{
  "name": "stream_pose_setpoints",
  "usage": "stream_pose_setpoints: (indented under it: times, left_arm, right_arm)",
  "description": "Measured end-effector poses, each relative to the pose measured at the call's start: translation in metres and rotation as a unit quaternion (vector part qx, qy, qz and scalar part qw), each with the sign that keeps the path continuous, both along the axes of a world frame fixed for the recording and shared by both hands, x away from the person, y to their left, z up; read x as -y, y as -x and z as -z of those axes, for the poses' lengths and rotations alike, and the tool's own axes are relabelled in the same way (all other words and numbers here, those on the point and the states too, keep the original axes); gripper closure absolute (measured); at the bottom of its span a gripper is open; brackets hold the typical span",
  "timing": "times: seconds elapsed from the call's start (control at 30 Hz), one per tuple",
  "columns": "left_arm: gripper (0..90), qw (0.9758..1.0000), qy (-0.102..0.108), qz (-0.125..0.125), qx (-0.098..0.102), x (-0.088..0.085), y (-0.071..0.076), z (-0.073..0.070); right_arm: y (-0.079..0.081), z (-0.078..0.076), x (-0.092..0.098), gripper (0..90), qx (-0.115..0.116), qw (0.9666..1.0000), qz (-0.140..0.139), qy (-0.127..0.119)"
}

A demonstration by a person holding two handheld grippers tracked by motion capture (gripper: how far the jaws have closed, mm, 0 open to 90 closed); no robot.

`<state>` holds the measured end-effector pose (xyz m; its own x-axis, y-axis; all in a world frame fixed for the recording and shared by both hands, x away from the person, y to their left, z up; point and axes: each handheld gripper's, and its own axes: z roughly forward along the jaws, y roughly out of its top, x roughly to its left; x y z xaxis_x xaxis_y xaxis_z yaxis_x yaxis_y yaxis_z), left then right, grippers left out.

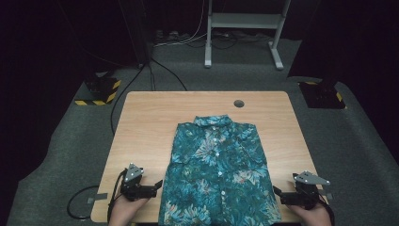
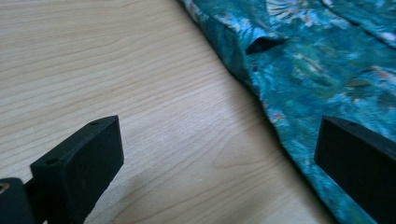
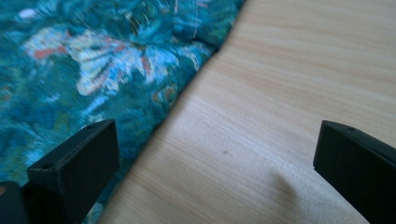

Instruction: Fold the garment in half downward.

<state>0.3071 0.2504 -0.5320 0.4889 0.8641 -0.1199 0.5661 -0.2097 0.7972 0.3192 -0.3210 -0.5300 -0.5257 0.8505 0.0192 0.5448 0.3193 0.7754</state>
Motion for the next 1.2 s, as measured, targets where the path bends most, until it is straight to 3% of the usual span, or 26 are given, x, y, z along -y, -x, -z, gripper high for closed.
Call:
stream_pose_setpoints:
  times: [0.1, 0.2, 0.3, 0.57, 0.7, 0.83, 1.0, 1.2]
  left_arm:
    - [1.9, 0.9998, 0.005, 0.006, 0.017, 0.001, -0.003, -0.011]
    - [1.9, 0.9997, 0.002, 0.014, 0.019, 0.003, -0.01, -0.019]
    - [2.0, 0.9995, 0.014, 0.023, 0.015, 0.008, -0.021, -0.028]
    - [1.7, 0.9981, 0.001, 0.061, 0.007, 0.035, -0.04, -0.043]
    - [1.8, 0.9971, -0.008, 0.075, -0.007, 0.049, -0.052, -0.047]
    - [2.1, 0.9972, -0.009, 0.073, -0.014, 0.056, -0.063, -0.049]
    - [1.7, 0.9983, -0.01, 0.054, -0.022, 0.061, -0.078, -0.052]
    - [2.4, 0.9985, -0.002, 0.047, -0.027, 0.065, -0.099, -0.055]
  right_arm:
    - [-0.003, -0.007, -0.001, 0.4, 0.009, 0.9999, -0.006, 0.0]
    - [-0.008, -0.012, -0.004, 0.4, 0.007, 0.9999, -0.013, 0.003]
    - [-0.016, -0.016, -0.009, 0.4, 0.01, 0.9996, -0.025, 0.009]
    - [-0.033, -0.028, -0.025, 0.4, 0.025, 0.9986, -0.045, 0.015]
    - [-0.044, -0.035, -0.031, 0.2, 0.026, 0.9984, -0.049, 0.009]
    - [-0.053, -0.042, -0.038, 0.1, 0.026, 0.9982, -0.054, 0.007]
    - [-0.064, -0.052, -0.049, 0.1, 0.026, 0.9975, -0.066, 0.008]
    - [-0.081, -0.053, -0.058, 0.3, 0.014, 0.9986, -0.05, 0.011]
